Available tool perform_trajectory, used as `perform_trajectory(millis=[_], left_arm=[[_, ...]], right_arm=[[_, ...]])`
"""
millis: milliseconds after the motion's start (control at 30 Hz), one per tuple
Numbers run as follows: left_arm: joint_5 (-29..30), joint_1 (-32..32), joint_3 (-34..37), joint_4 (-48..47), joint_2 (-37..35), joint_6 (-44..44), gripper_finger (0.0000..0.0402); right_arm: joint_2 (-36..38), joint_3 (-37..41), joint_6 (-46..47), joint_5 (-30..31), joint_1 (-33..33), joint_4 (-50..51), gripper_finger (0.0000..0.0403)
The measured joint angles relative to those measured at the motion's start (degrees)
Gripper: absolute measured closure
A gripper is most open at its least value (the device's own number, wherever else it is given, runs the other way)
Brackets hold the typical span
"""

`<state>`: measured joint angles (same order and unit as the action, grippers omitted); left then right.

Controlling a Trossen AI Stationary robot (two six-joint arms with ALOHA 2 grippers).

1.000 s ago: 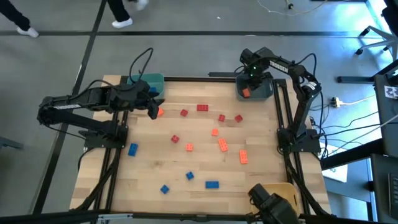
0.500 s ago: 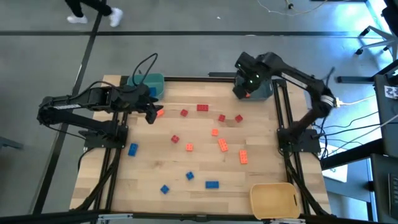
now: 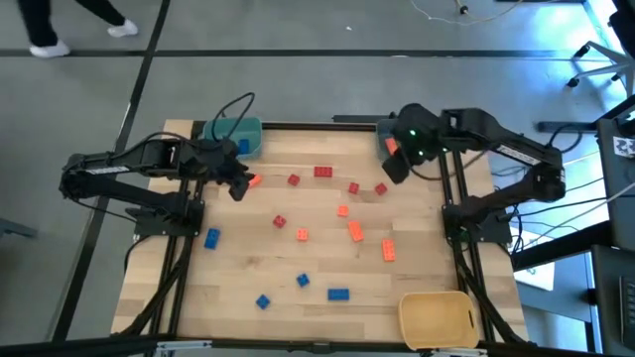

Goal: Sort & place blocks by color
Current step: Put the red game piece into the yellow bin

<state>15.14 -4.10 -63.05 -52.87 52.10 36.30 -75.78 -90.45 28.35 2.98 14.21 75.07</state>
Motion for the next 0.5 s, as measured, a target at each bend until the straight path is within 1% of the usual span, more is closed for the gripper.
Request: perform_trajectory(millis=[100,200,333,500], left_arm=[[-3.12,0.00,0.00,-1.16,0.02,1.86,0.0286],[-7.02,0.00,0.00,-1.41,0.02,2.18,0.0307],[-10.17,0.02,0.00,-1.74,0.02,2.20,0.0311],[-15.98,0.00,0.02,-3.05,1.24,2.58,0.0296]], right_arm=[[1.50,0.00,-0.12,0.01,-3.54,-1.62,0.0399],[2.94,0.00,-0.15,0.01,-7.24,-3.90,0.0399],[4.64,0.00,-0.27,0.01,-11.23,-7.20,0.0399],[5.67,0.00,-0.47,2.24,-14.17,-8.83,0.0399]])
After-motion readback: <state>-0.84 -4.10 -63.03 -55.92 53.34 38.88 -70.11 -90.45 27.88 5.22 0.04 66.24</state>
